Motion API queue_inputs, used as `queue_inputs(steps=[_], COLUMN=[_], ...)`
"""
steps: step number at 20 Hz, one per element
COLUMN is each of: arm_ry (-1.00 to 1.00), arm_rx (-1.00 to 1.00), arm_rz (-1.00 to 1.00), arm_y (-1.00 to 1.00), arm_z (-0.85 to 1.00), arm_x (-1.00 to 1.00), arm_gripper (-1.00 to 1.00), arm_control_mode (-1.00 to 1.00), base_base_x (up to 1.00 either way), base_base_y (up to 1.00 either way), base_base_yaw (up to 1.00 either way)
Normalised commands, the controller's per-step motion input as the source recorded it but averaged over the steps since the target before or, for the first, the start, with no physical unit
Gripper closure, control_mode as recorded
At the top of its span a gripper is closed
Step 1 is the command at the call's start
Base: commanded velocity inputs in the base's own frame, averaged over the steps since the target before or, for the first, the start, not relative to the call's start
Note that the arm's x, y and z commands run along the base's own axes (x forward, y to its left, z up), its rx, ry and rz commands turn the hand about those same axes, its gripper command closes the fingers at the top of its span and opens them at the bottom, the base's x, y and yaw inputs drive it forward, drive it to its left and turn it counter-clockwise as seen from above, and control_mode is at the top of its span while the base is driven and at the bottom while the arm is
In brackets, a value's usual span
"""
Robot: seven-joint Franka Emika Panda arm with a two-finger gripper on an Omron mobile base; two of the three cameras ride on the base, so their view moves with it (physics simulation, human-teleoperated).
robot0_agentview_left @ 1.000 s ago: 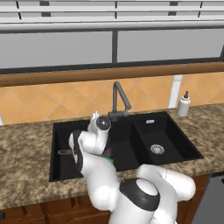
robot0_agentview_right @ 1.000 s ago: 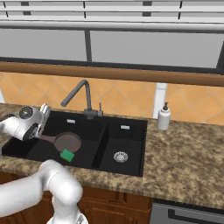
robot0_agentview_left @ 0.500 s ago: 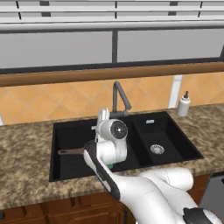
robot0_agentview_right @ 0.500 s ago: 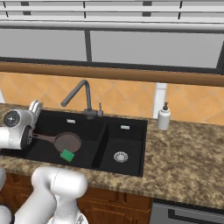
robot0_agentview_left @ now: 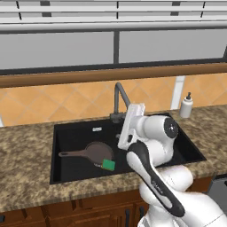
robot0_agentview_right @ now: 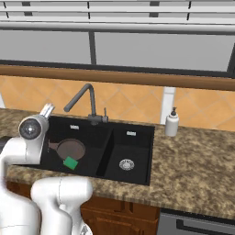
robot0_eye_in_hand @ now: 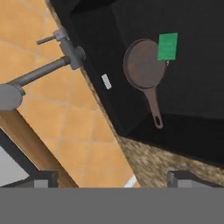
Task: Pick the pan and sponge and place them into the sink. Then turn on the water.
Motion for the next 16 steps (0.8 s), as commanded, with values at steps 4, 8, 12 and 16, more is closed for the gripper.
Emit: queue_inputs(steps=[4,8,12,16], arm_ry=[0.05,0.02,-0.12,-0.02], arm_rx=[0.31,0.22,0.23,0.21], arm_rz=[0.02,-0.02,-0.06,-0.03], arm_y=[-0.71,-0.58,-0.43,-0.46], arm_z=[0.84,0.30,-0.03,-0.25], arm_x=[-0.62,-0.39,-0.18,-0.01], arm_gripper=[-1.00,-1.00,-1.00,-1.00], arm_control_mode=[-1.00,-1.00,-1.00,-1.00], base_base_x=[0.00,0.00,0.00,0.00], base_base_y=[0.00,0.00,0.00,0.00], base_base_yaw=[0.00,0.00,0.00,0.00])
